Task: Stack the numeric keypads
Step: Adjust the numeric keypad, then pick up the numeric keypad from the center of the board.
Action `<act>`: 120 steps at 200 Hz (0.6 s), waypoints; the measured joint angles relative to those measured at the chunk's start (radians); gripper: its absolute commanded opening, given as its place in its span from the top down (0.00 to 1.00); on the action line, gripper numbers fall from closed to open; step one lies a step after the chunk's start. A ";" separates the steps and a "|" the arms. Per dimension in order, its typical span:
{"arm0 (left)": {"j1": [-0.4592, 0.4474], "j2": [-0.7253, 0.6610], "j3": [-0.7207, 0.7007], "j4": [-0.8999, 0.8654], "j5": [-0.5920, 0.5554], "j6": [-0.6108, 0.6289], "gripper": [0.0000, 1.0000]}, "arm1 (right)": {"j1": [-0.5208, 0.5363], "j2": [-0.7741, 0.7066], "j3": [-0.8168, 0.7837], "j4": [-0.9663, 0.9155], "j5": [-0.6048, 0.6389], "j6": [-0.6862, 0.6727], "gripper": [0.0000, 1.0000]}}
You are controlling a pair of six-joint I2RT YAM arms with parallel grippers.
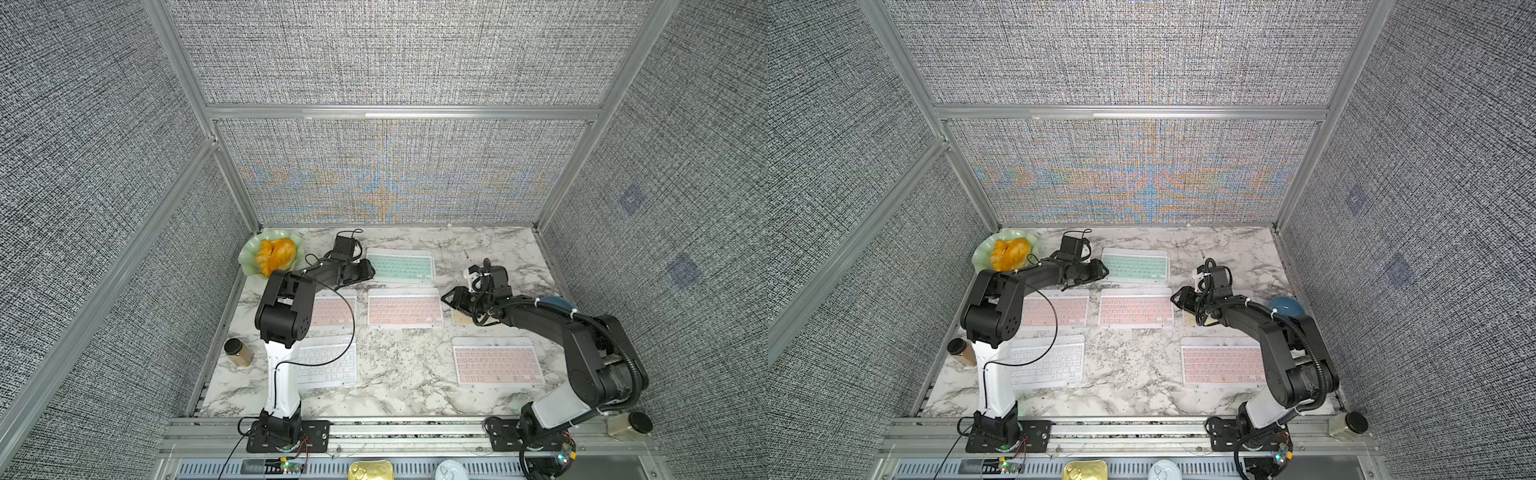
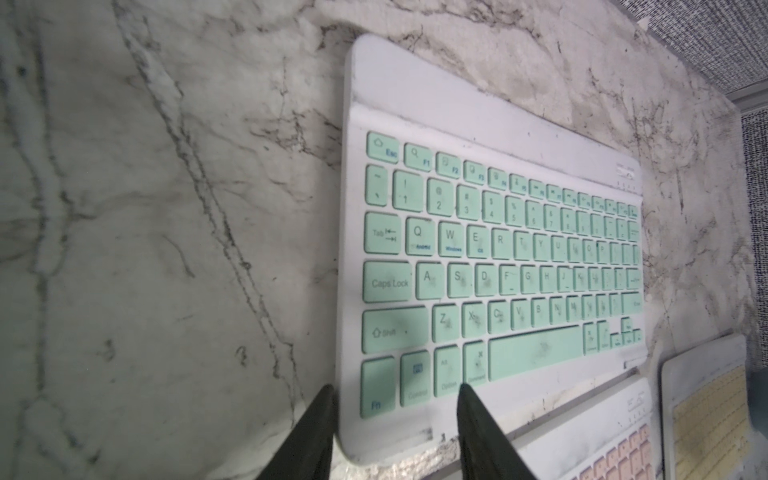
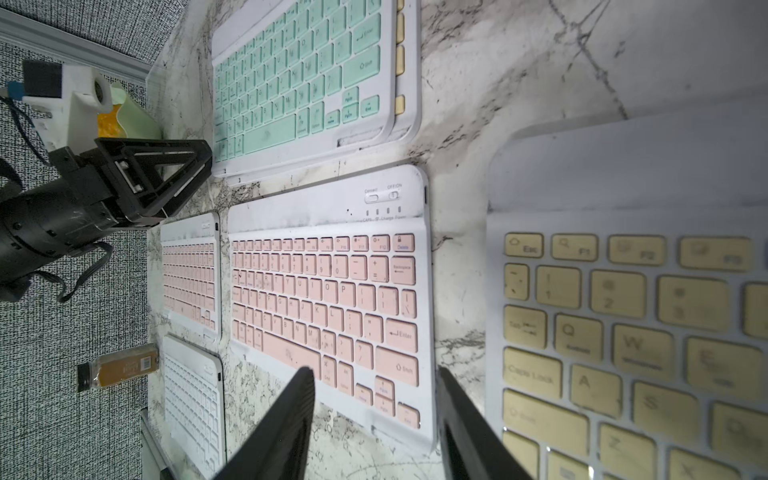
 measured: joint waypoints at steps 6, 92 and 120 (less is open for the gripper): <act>0.000 -0.005 -0.005 -0.003 -0.001 0.000 0.52 | 0.000 -0.001 0.002 0.000 0.005 0.000 0.50; 0.000 -0.261 -0.251 -0.024 -0.072 0.004 0.52 | 0.069 -0.011 0.014 -0.084 0.093 -0.039 0.50; -0.019 -0.338 -0.357 -0.023 -0.053 0.004 0.52 | 0.102 0.022 0.028 -0.116 0.143 -0.055 0.50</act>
